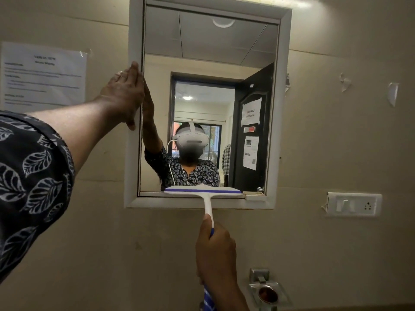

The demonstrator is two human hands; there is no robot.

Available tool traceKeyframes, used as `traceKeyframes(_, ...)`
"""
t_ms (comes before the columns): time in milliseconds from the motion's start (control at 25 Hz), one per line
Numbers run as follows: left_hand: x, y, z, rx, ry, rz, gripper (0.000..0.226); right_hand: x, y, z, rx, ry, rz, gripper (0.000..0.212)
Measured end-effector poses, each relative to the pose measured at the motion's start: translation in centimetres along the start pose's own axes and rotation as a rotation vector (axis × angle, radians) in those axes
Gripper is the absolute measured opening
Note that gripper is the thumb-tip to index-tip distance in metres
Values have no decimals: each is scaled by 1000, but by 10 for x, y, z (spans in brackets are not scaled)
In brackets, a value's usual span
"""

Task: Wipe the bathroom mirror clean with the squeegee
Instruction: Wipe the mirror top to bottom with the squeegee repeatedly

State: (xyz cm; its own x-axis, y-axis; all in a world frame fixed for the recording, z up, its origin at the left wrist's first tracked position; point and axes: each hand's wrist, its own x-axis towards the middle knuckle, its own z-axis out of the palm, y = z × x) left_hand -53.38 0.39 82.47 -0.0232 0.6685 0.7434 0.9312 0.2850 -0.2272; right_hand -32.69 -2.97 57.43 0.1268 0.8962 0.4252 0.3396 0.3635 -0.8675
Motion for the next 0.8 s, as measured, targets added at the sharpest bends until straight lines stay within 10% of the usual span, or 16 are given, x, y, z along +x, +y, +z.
traceKeyframes(360, 5, 0, 5, 15, 13, -15, 136, 94, -183, -42, 234, 51, -501, 44)
traceKeyframes(800, 3, 4, 4, 2, 3, -46, 129, 174, -294, -17, 206, 204, -559, 43)
